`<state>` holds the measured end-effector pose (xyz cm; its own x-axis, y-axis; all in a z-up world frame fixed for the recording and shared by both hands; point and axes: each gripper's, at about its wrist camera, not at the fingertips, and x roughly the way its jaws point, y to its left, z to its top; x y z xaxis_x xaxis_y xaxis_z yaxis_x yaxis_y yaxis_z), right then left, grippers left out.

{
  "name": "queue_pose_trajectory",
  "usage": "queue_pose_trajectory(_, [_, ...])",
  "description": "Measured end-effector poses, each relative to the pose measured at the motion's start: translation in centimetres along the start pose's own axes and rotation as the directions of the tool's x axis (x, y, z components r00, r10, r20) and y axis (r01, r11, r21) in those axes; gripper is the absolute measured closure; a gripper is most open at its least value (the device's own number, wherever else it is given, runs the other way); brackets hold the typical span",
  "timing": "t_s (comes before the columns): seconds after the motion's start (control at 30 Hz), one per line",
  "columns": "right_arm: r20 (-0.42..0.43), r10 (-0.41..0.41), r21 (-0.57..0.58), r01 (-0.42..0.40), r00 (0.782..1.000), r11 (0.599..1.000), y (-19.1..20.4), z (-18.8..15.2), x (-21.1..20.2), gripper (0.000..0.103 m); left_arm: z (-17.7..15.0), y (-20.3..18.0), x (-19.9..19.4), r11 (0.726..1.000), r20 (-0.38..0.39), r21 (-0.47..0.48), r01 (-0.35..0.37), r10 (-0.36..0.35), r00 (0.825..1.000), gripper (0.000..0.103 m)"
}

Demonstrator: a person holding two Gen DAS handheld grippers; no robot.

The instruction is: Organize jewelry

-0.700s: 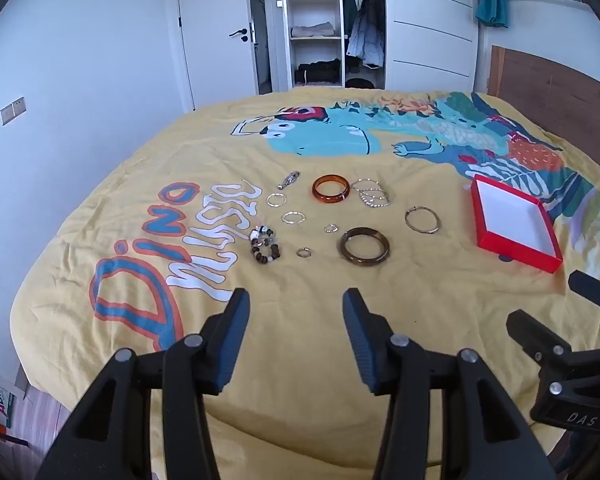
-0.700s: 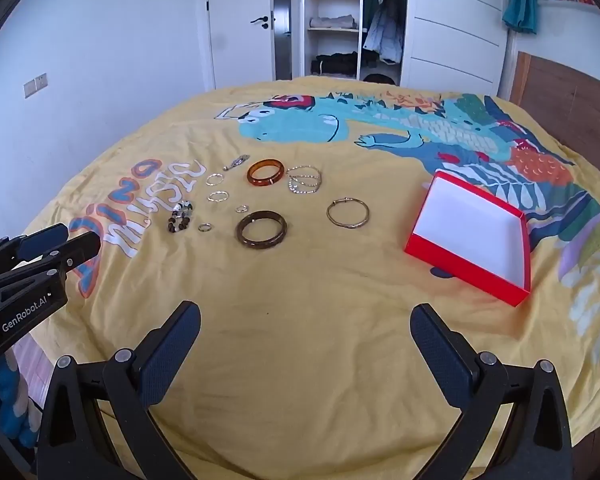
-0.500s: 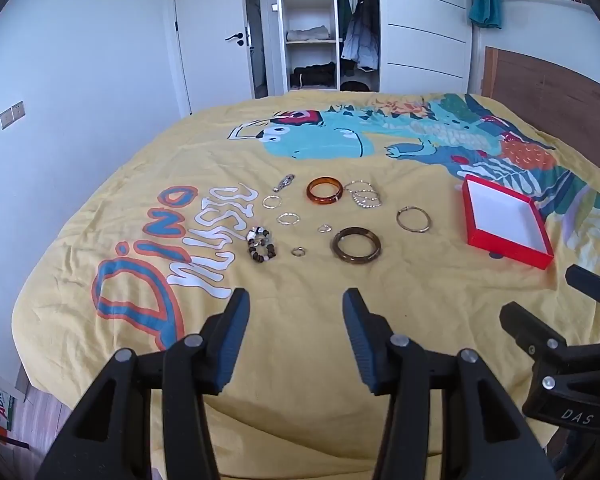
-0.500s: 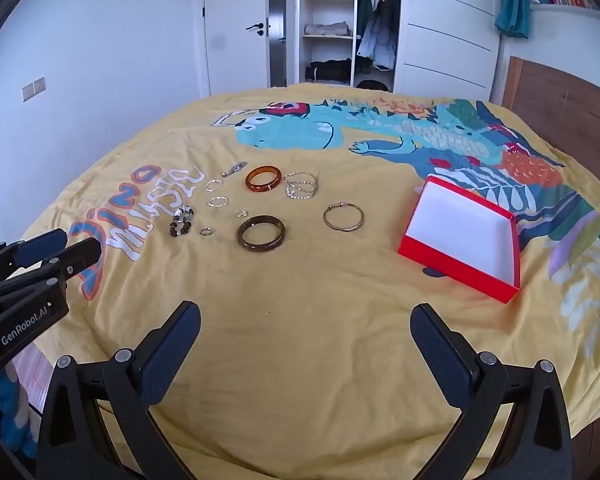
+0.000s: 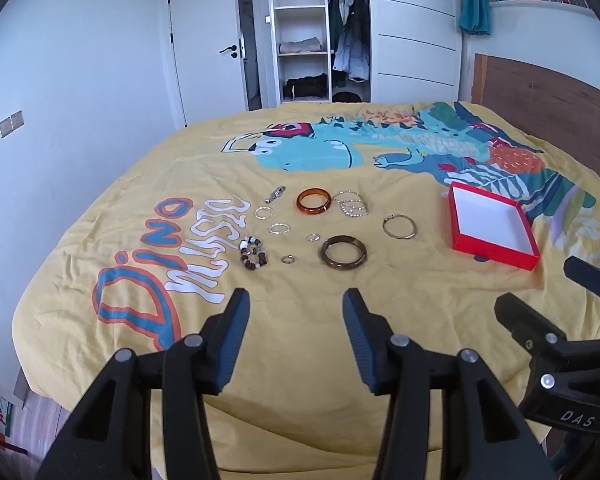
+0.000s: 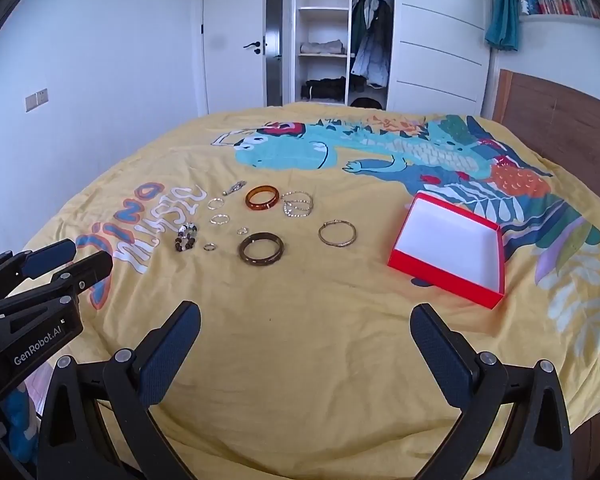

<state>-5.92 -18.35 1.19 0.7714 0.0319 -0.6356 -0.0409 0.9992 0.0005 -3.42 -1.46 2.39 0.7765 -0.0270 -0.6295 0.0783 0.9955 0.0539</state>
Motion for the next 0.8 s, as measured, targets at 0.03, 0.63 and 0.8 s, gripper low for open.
queue_pose_trajectory(0.03, [0.006,-0.004,0.0,0.004,1.0,1.0,-0.01,0.02,-0.04,0.0,-0.06,-0.05,0.01,1.0,0.002,0.002,-0.002,0.002,1.0,0.057])
queue_pose_trajectory(0.63, [-0.003,0.001,0.011,-0.001,1.0,1.0,-0.17,-0.69,0.68,0.0,-0.43,-0.3,-0.55,1.0,0.013,0.011,0.003,-0.003,1.0,0.057])
queue_pose_trajectory(0.8, [-0.008,0.01,0.021,-0.01,1.0,1.0,-0.28,-0.73,0.87,0.0,-0.32,-0.09,-0.82,1.0,0.027,0.012,-0.018,0.018,0.999,0.057])
